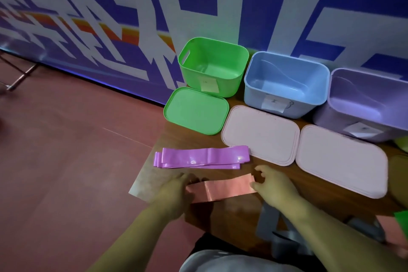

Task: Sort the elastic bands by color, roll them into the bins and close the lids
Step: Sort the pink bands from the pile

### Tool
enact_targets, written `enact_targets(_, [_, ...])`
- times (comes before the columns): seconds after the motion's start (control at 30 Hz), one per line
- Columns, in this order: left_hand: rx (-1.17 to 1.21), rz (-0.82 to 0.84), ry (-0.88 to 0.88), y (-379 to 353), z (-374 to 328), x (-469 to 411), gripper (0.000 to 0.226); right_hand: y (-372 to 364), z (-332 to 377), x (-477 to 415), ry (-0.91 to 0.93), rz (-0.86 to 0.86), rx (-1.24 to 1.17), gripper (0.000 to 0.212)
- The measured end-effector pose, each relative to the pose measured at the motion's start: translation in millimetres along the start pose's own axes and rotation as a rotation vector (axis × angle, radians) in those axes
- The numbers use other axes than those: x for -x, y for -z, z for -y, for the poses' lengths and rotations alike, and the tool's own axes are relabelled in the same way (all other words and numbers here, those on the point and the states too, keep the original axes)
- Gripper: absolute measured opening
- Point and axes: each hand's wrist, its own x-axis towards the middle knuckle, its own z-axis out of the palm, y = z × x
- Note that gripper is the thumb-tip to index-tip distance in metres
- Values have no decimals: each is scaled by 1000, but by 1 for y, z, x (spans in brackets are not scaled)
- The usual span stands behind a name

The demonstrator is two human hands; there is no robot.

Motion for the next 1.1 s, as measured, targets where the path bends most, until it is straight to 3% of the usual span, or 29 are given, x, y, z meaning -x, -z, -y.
enact_targets(0.33, [-62, 61, -295, -48, -85, -26, 61, 48, -92, 41, -73, -133, -46, 33])
enact_targets(0.5, [-139, 71, -435, -74, -148, -40, 35, 68, -153, 69, -139, -185, -45, 37])
enact_targets(0.6, [-112, 119, -512, -97, -183, -49, 54, 77, -190, 86, -178, -191, -71, 38])
enact_targets(1.1, [-291, 291, -456, -208, -279, -70, 53, 98, -289, 98, -10, -71, 70, 29])
